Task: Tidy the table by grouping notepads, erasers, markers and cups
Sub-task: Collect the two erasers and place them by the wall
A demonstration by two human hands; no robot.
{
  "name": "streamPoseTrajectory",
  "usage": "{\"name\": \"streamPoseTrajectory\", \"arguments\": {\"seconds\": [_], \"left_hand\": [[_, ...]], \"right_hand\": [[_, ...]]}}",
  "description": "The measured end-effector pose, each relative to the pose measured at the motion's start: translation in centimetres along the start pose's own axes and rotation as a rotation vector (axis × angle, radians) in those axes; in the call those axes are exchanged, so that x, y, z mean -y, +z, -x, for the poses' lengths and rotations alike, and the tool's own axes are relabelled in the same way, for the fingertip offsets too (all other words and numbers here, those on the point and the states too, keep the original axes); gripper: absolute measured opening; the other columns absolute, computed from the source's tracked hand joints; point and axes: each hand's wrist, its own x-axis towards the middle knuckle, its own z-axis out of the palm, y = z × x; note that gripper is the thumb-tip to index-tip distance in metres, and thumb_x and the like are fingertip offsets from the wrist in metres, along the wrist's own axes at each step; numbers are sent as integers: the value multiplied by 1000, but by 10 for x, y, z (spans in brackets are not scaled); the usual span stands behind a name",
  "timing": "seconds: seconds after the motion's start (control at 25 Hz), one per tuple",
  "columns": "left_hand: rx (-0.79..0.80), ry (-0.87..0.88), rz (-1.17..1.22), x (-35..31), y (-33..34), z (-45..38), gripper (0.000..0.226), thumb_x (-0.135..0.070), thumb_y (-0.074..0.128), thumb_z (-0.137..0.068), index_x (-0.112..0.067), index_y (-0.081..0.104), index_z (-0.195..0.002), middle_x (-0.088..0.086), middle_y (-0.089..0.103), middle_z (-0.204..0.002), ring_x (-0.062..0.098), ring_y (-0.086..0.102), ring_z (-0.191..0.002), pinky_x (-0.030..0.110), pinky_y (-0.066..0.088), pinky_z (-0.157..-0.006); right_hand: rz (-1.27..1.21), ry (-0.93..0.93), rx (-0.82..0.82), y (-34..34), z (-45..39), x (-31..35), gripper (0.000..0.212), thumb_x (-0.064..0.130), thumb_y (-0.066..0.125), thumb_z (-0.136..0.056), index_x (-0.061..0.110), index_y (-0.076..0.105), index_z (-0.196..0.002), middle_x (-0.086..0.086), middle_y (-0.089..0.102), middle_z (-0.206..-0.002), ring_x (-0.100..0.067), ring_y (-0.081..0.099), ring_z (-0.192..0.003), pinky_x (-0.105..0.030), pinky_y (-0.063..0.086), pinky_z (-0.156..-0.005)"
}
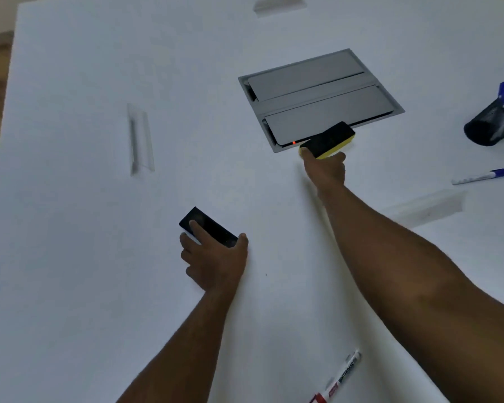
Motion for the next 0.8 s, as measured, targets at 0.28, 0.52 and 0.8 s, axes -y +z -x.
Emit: {"name": "streamPoseTrajectory", "arguments": {"seconds": [0.28,0.52,0.8], "left_hand": [[-5,17,54,8,1,-15,101,-29,71,-74,-13,10,-154,13,42,-136,33,42,-123,43,47,-86],[125,-46,238,46,-31,4,70,-28,76,-73,-10,47,-134,5,59,-112,25,60,-97,40,55,-83],[449,-324,836,115,-110,56,35,-12,78,-77,-2,68,-108,13,69,-98,25,62,-82,40,54,-74]], "right_hand": [[275,56,-212,20,-69,18,85,42,68,-68,4,30,-134,-13,40,-134,-36,44,-120,-43,43,-81],[-6,58,13,-4,10,-22,59,41,66,-71,2,54,-114,-14,60,-108,-30,60,-90,-32,49,-66],[-686,275,630,-55,168,-78,21,17,73,-79,8,63,-95,-9,63,-78,-21,63,-64,-30,56,-57]]}}
